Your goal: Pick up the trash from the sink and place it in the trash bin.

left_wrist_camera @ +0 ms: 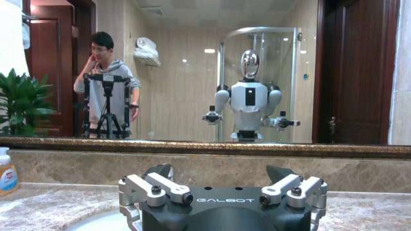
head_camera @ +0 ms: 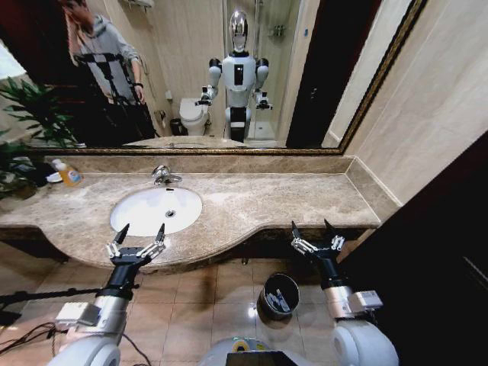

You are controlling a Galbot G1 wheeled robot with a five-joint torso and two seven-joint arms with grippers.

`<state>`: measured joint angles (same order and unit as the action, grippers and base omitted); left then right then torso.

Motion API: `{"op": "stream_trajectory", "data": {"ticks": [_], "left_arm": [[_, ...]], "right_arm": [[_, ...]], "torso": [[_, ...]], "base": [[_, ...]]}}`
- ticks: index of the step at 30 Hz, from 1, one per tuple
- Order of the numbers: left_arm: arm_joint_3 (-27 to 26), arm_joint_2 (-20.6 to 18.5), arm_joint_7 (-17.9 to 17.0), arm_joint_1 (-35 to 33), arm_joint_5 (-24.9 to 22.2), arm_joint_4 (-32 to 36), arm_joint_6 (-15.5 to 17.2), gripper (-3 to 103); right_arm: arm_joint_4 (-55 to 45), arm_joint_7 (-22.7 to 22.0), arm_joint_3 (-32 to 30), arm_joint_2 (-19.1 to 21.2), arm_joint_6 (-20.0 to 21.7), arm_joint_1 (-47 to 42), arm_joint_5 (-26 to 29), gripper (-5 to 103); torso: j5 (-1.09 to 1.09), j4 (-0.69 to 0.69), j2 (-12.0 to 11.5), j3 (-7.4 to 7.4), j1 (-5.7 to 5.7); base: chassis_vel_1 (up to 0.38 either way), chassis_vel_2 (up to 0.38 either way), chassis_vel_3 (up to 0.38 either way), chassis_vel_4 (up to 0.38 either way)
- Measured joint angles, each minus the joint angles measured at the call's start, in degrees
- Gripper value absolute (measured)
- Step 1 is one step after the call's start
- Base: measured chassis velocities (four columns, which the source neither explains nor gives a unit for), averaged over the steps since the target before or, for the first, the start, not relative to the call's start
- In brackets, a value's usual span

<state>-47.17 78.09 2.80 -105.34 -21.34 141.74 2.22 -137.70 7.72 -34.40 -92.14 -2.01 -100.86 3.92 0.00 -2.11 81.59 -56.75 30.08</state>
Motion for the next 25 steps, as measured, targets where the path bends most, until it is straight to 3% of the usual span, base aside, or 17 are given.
{"op": "stream_trajectory", "data": {"ticks": [25], "left_arm": [[0.0,0.0,0.0,0.0,0.0,0.0,0.0,100]], "right_arm": [[0.0,0.0,0.0,0.0,0.0,0.0,0.01,100]], "torso": [[0.0,0.0,0.01,0.0,0.0]], "base": [[0.0,0.0,0.0,0.0]]}}
